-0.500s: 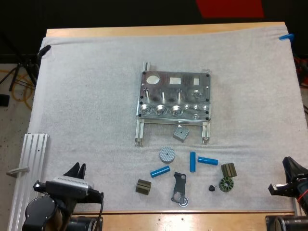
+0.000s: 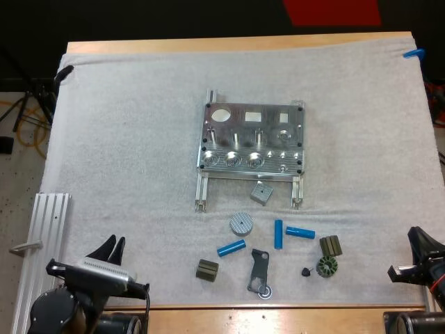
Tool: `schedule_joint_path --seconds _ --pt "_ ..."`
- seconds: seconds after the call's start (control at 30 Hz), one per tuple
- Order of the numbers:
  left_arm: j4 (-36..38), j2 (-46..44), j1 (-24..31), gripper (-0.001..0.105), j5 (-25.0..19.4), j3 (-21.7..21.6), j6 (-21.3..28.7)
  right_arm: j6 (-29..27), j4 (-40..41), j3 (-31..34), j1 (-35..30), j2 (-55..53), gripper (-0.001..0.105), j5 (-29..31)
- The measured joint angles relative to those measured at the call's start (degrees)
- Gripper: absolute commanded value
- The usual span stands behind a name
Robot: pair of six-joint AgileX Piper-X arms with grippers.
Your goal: Load cells from right to left
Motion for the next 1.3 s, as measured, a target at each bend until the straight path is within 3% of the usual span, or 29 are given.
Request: schedule_joint_path --seconds 0.17,0.5,0.77,0.93,1.3 --pt "0.3 0.0 0.0 0.013 0.5 -1.7 4.6 1.1 0.0 -0.8 0.0 0.0 0.000 -2.7" --pt "5.3 0.6 0.0 0.013 3.9 -7.6 7.0 1.8 -0.1 -6.5 0.0 6.2 0.000 -5.8" --pt "5.3 8.2 0.0 0.013 8.6 -13.6 10.5 1.8 -0.1 -10.7 0.0 12.0 0.000 -12.8" --pt "5.3 10.5 0.0 0.013 8.9 -15.2 12.4 1.9 -0.1 -13.7 0.0 14.2 0.000 -16.2" --pt "6.3 13.9 -0.2 0.013 16.0 -16.3 12.8 1.9 5.6 -19.7 0.0 21.3 0.000 -22.9"
